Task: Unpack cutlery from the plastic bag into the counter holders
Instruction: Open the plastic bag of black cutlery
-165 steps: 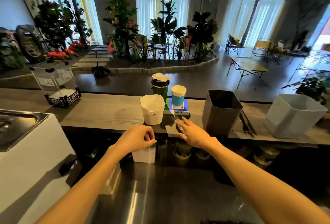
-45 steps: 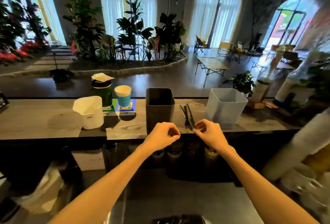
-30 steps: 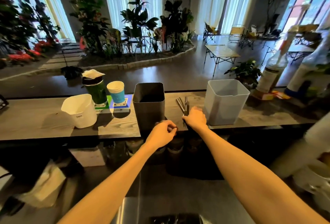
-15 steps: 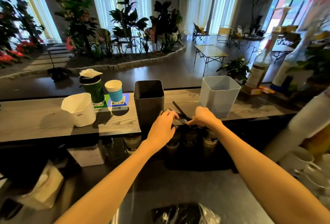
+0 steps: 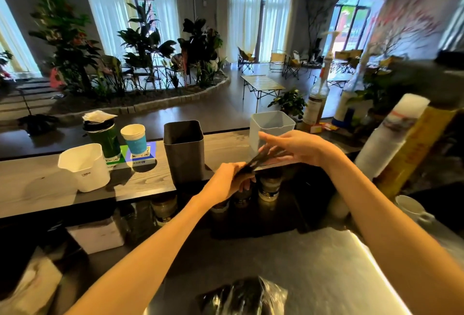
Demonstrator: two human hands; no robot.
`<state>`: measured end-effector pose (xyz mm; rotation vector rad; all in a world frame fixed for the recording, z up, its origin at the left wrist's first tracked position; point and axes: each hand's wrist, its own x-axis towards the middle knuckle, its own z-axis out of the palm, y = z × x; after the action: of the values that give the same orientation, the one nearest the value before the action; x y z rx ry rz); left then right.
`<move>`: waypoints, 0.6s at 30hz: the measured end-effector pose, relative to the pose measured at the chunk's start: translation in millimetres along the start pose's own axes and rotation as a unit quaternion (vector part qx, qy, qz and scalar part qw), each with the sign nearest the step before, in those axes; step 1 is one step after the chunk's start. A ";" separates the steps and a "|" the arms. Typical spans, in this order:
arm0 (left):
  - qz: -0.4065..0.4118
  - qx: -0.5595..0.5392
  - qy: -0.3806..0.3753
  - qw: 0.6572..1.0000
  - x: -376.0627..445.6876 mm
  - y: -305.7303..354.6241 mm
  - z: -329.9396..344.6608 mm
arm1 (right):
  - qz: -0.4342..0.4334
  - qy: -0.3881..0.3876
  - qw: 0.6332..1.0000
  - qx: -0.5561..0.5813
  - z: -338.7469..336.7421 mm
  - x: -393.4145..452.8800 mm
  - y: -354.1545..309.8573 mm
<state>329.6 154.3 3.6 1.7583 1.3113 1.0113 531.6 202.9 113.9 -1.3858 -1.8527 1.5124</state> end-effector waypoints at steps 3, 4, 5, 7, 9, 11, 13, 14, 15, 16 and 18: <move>-0.004 -0.064 -0.056 0.996 -13.5 15.5 -7.3 | -0.064 0.026 0.997 0.045 1.8 -10.1 -4.5; -0.007 -0.078 -0.055 0.995 -17.3 22.1 -10.0 | -0.092 0.040 0.994 0.041 3.8 -10.8 -4.2; -0.013 -0.105 -0.052 0.993 -20.5 26.4 -12.0 | -0.119 0.054 0.991 0.037 6.2 -11.4 -3.4; -0.028 -0.165 -0.047 0.985 -25.8 33.6 -14.3 | -0.163 0.078 0.983 0.034 11.5 -12.0 -2.6; -0.037 -0.213 -0.042 0.975 -30.5 36.6 -17.0 | -0.196 0.093 0.975 0.037 16.1 -13.1 -4.4; -0.038 -0.242 -0.036 0.969 -34.7 39.7 -22.3 | -0.214 0.093 0.971 0.057 19.8 -13.5 -7.8; -0.039 -0.253 -0.035 0.966 -37.7 40.7 -26.3 | -0.227 0.092 0.968 0.058 24.4 -14.6 -11.1; -0.040 -0.255 -0.037 0.965 -39.0 40.9 -27.5 | -0.233 0.090 0.967 0.053 26.7 -15.0 -12.2; -0.041 -0.256 -0.039 0.965 -40.7 41.6 -29.0 | -0.237 0.086 0.966 0.051 28.9 -15.6 -13.2; -0.043 -0.256 -0.038 0.965 -41.5 42.0 -30.4 | -0.240 0.084 0.966 0.052 30.6 -15.2 -13.8; -0.051 -0.242 -0.031 0.968 -43.2 41.6 -33.6 | -0.239 0.084 0.965 0.066 33.5 -13.1 -14.5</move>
<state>309.0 105.6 47.6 1.3270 0.9963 1.0981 504.9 175.2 118.7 -0.8878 -1.7792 1.2055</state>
